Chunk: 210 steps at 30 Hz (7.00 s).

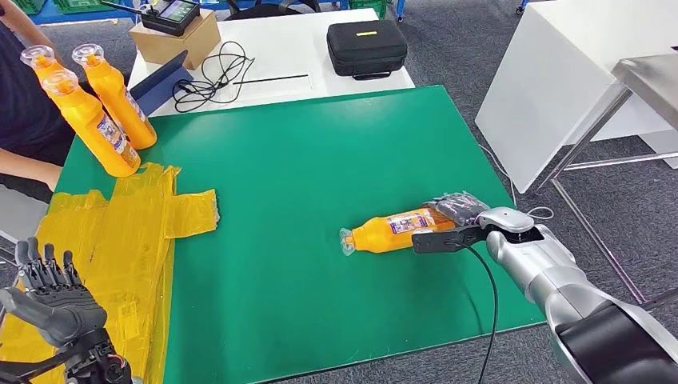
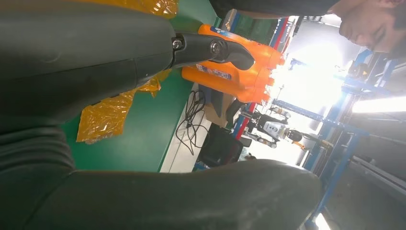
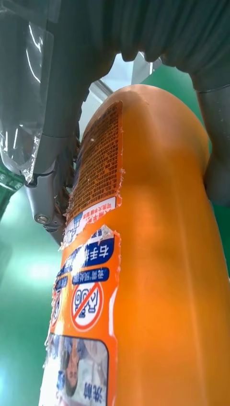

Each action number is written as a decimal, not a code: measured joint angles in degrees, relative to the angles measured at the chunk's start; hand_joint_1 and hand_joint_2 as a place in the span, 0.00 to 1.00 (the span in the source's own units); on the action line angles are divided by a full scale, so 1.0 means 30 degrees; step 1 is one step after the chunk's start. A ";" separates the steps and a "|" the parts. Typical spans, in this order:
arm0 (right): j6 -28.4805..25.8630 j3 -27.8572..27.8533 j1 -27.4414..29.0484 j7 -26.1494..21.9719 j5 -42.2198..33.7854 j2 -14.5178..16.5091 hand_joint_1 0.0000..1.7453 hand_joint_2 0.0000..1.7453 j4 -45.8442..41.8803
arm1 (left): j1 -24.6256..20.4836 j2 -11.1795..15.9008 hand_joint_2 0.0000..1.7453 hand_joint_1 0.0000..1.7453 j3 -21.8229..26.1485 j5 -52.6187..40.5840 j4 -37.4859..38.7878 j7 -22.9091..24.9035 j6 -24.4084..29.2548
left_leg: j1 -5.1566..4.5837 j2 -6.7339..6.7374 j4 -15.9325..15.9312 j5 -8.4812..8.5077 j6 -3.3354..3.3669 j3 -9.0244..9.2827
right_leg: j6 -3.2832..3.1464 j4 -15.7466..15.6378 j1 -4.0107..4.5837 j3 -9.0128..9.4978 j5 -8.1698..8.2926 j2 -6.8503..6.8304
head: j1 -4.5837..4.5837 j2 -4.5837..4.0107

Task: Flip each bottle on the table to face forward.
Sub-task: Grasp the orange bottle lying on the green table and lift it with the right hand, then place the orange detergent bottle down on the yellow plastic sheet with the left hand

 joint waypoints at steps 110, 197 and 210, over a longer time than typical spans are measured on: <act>-0.5953 0.1122 0.4178 0.6653 0.1149 1.3721 0.27 1.00 -0.6710 | -0.3482 -0.0641 1.00 1.00 -0.1160 0.2091 0.3308 0.3393 -0.5513 | 0.0049 0.0023 -0.0001 0.0019 -0.0056 -0.0198 | 0.0026 0.0025 0.0020 -0.0227 -0.0032 0.0021 | 0.0007 0.0000; -0.5033 -0.1499 0.7568 -0.0437 -1.1643 0.8801 0.00 0.00 -1.7702 | -0.3896 0.2235 0.00 0.00 0.2310 -3.5353 1.2356 0.1827 0.8967 | 0.0051 0.0070 -0.0007 0.0005 -0.0068 -0.0194 | 0.0027 0.0028 0.0012 -0.0220 -0.0029 0.0087 | 0.0009 0.0000; -0.4599 -0.1484 0.7186 -0.0734 -1.1639 0.9109 0.00 0.00 -1.6981 | -0.4224 0.2976 0.00 0.00 0.0042 -3.2549 1.4403 0.0986 0.9076 | 0.0046 0.0021 -0.0007 0.0006 -0.0067 -0.0185 | 0.0026 0.0027 0.0006 -0.0193 -0.0029 0.0058 | 0.0009 0.0000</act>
